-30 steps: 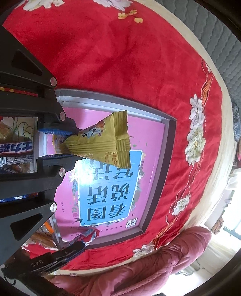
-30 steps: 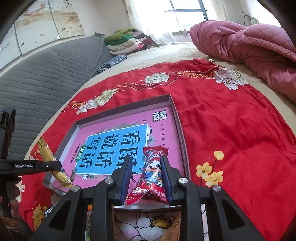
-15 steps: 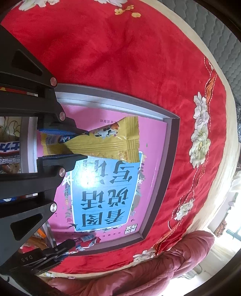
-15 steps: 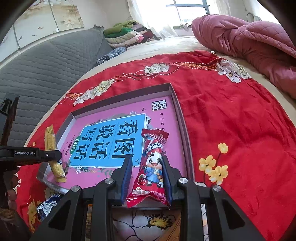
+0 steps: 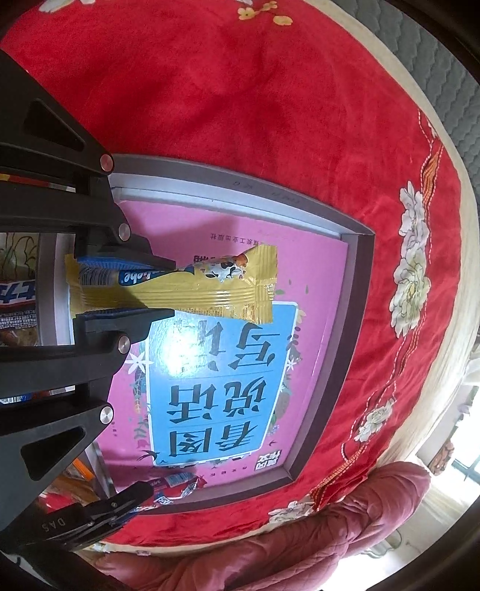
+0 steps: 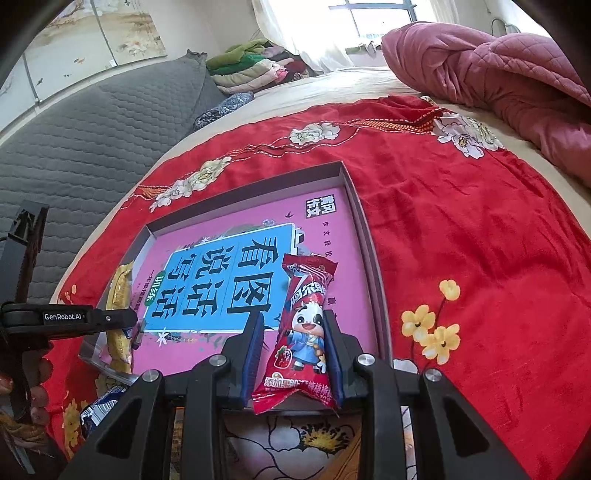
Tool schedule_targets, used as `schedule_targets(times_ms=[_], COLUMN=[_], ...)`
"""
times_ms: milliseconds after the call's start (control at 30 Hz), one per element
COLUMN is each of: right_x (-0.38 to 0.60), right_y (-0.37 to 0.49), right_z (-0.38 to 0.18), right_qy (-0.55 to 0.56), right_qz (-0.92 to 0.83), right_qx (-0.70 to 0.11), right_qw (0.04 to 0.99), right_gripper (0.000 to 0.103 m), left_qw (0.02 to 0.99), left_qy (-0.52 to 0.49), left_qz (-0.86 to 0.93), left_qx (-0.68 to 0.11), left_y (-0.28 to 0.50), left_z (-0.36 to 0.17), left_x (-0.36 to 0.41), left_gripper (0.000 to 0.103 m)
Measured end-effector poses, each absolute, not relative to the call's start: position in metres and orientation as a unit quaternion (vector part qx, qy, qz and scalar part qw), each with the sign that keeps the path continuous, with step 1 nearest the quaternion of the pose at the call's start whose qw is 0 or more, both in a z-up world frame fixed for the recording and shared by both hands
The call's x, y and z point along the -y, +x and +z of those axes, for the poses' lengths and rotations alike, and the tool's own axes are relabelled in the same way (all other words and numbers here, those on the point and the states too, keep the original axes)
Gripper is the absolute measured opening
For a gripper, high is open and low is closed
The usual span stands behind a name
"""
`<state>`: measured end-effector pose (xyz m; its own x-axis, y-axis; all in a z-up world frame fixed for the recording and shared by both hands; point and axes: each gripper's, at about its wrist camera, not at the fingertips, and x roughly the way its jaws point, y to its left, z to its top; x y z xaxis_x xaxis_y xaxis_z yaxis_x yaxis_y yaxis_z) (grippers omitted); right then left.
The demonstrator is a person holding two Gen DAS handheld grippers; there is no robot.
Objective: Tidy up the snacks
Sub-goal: 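Drop the yellow bar into the tray with the left gripper while the right carries the red stick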
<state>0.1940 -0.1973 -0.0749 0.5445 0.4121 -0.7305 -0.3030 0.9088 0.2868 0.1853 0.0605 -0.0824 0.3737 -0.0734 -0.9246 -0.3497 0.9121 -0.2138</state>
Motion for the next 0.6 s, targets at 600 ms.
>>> schedule_targets(times_ms=[600], right_x=[0.1963], right_y=[0.1937], right_z=[-0.0746], right_qy=[0.058], right_qz=[0.201], right_qx=[-0.434], right_qw=[0.877], right_gripper=[0.033], left_qw=[0.805], left_qy=[-0.196], left_qz=[0.083], left_qx=[-0.554], left_y=[0.1795], left_z=[-0.0835], left_x=[-0.0609], left_gripper=[0.035])
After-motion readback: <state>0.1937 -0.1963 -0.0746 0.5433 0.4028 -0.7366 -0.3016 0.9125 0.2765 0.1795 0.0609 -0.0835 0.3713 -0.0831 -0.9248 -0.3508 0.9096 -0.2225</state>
